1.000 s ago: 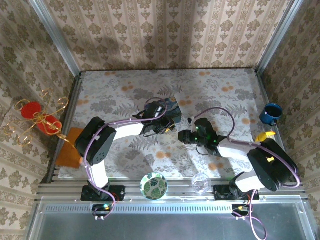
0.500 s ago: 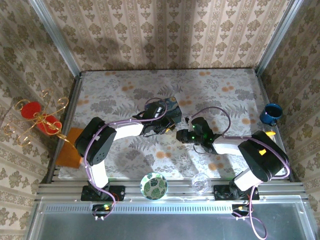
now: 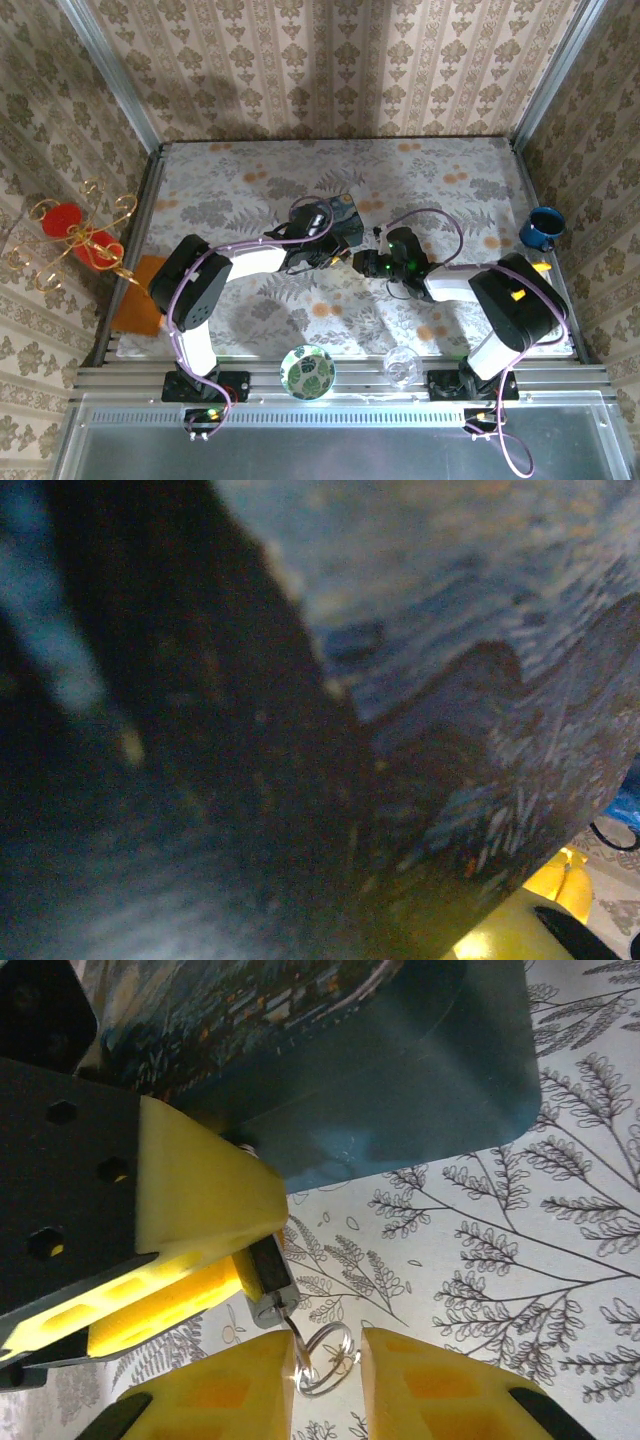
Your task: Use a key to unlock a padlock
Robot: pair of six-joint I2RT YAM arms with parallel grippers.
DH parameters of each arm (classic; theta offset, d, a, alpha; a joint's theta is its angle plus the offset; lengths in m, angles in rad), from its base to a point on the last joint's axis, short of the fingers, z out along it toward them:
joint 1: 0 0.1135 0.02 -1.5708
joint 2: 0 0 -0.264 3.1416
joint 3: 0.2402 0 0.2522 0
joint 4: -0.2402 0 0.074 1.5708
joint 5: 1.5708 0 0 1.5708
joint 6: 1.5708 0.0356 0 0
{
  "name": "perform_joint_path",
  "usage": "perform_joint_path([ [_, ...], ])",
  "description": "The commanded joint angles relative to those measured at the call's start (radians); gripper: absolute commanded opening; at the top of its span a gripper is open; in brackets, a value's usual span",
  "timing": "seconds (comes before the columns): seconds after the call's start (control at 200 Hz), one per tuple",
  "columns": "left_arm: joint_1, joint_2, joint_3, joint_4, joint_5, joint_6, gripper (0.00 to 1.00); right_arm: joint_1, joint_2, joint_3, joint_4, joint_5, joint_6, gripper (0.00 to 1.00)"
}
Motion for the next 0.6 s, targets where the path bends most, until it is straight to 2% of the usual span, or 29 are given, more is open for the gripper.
perform_joint_path([
  [0.0, 0.003, -0.011, -0.022, -0.026, 0.077, -0.028, 0.00, -0.004, 0.023, 0.025, 0.048, -0.039, 0.013, 0.24],
  [0.22, 0.003, -0.011, -0.020, -0.024, 0.079, -0.028, 0.00, -0.004, 0.050, 0.030, 0.066, -0.063, 0.016, 0.19],
  [0.455, 0.000, -0.011, -0.022, -0.021, 0.085, -0.026, 0.00, -0.004, 0.064, 0.028, 0.121, -0.084, 0.041, 0.00],
  [0.485, 0.001, -0.012, -0.023, -0.018, 0.085, -0.026, 0.05, -0.004, 0.068, 0.029, 0.129, -0.088, 0.047, 0.00],
  [0.595, 0.003, -0.022, -0.056, 0.039, 0.078, -0.047, 0.36, -0.004, 0.082, 0.032, 0.163, -0.103, 0.070, 0.00],
])
